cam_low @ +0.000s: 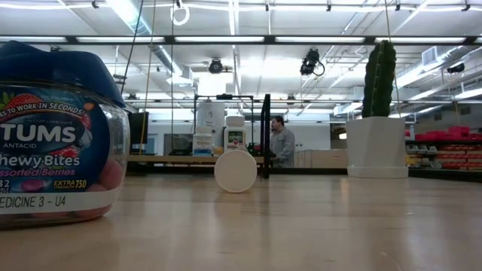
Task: Pick and place medicine bottles onto shelf by color
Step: Put the yellow pill bottle on the shelf
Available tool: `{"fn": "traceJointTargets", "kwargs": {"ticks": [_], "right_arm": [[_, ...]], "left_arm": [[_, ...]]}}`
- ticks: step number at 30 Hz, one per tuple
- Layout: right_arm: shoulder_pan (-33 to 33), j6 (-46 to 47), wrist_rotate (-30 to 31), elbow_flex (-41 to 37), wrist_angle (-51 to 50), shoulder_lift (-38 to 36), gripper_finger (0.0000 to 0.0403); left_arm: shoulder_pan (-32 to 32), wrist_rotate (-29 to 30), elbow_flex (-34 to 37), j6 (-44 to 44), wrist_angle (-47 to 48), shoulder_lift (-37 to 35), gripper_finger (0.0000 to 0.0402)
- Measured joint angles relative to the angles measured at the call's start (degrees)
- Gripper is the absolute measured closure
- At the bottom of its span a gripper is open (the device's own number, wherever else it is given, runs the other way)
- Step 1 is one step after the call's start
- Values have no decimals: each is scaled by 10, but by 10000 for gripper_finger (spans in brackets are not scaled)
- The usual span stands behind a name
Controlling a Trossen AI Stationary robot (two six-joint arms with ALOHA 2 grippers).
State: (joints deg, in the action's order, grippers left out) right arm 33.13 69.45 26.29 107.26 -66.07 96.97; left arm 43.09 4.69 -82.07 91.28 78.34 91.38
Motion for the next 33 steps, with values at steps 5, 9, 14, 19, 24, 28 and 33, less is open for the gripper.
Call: {"fn": "traceJointTargets", "kwargs": {"ticks": [5,9,14,19,24,28,33], "right_arm": [[0,3,-2,0,0,0,127],[0,9,-3,0,0,0,127],[0,12,-4,0,0,0,127],[0,24,-4,0,-1,0,127],[-1,25,-3,0,-3,0,127],[-1,25,-2,0,-3,0,127],[-5,24,-2,0,-5,0,127]], "left_arm": [[-6,-5,0,-4,-4,17,47],[-11,-18,30,-5,-41,20,47],[-14,-46,78,-17,-104,20,47],[-16,-50,82,-21,-114,20,47],[-17,-49,82,-37,-113,20,53],[-25,-52,82,-59,-111,20,76],[-43,-53,81,-97,-108,18,113]]}}
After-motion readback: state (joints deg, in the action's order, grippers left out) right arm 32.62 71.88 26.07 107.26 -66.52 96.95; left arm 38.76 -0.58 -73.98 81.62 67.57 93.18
